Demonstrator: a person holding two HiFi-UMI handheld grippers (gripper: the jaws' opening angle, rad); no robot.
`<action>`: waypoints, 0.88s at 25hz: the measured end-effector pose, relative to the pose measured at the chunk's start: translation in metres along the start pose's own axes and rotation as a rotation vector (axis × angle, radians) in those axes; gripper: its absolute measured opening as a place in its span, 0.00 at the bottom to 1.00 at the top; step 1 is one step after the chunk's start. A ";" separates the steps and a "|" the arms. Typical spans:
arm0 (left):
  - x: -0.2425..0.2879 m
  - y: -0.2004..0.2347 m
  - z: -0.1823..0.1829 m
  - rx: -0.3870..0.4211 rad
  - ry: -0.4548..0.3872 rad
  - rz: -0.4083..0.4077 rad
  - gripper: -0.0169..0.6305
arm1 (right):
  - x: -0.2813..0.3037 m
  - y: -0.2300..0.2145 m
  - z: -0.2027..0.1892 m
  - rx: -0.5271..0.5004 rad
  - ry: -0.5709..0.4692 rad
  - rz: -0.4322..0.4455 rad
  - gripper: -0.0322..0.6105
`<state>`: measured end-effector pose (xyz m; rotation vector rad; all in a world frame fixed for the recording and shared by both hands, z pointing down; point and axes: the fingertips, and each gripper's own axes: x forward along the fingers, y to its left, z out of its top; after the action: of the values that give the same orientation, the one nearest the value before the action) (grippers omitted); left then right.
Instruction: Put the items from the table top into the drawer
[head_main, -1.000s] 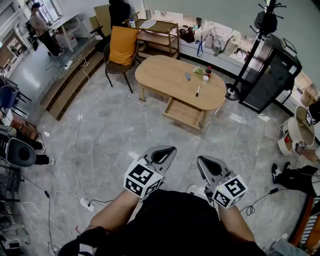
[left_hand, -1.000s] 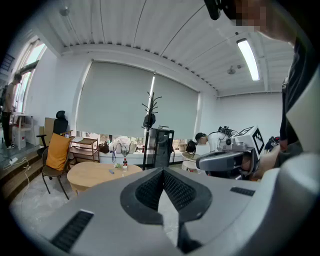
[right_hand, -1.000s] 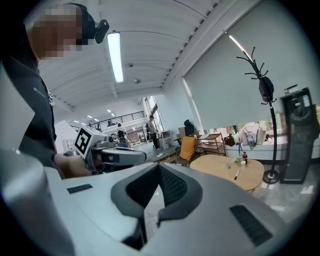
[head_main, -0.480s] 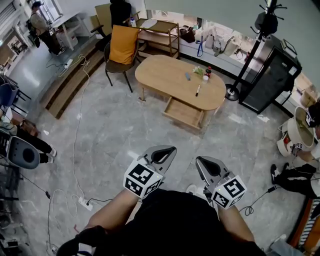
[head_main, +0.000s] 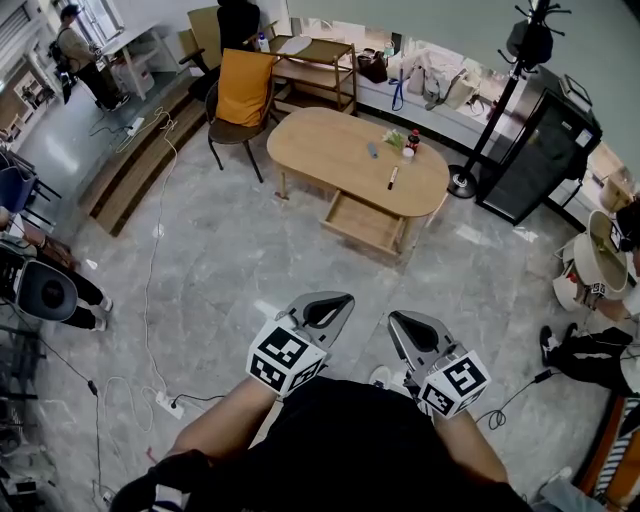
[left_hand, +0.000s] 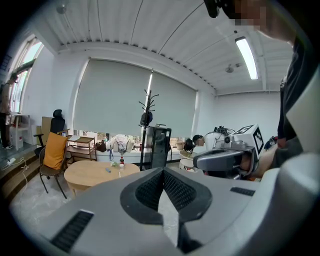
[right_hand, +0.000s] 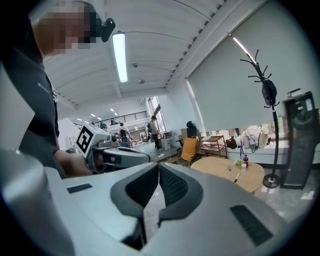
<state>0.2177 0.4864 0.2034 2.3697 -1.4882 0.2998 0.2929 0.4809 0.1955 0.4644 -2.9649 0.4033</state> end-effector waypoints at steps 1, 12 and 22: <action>0.001 -0.001 -0.001 -0.001 0.001 0.002 0.03 | -0.002 -0.002 0.000 0.003 0.000 -0.003 0.05; 0.038 -0.036 0.004 -0.005 0.002 0.028 0.03 | -0.042 -0.039 -0.002 0.023 -0.005 0.011 0.05; 0.082 -0.069 0.000 -0.024 0.015 0.069 0.03 | -0.067 -0.081 -0.009 0.042 0.015 0.063 0.05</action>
<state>0.3152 0.4461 0.2199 2.2959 -1.5605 0.3138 0.3823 0.4282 0.2134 0.3707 -2.9677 0.4738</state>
